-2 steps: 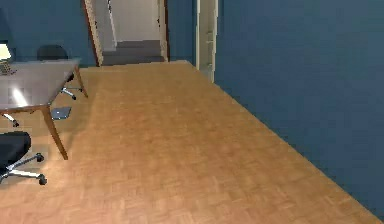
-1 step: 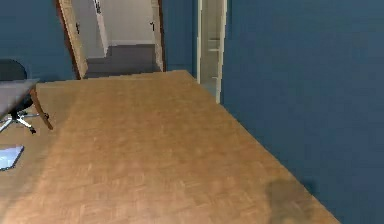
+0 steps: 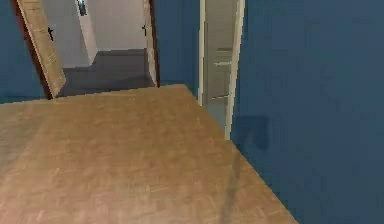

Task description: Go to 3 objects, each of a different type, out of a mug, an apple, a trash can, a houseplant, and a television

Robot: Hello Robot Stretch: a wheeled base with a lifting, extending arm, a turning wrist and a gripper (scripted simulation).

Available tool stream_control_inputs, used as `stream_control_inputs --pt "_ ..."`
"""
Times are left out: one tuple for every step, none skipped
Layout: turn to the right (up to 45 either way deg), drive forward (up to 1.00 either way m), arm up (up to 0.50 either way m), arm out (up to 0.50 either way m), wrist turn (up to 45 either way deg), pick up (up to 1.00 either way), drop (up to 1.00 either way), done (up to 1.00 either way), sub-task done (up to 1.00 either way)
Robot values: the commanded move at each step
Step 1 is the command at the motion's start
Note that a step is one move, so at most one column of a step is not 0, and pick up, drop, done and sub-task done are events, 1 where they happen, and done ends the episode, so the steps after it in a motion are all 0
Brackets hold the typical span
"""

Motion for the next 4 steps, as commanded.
stream_control_inputs --pt "0.0 1.00 0.00 0.00 0.0 0.00 0.00 0.00 0.00" --pt "0.0 1.00 0.00 0.00 0.0 0.00 0.00 0.00 0.00" --pt "12.0 0.00 0.00 0.00 0.0 0.00 0.00 0.00 0.00" --pt "0.0 0.20 0.00 0.00 0.0 0.00 0.00 0.00 0.00"
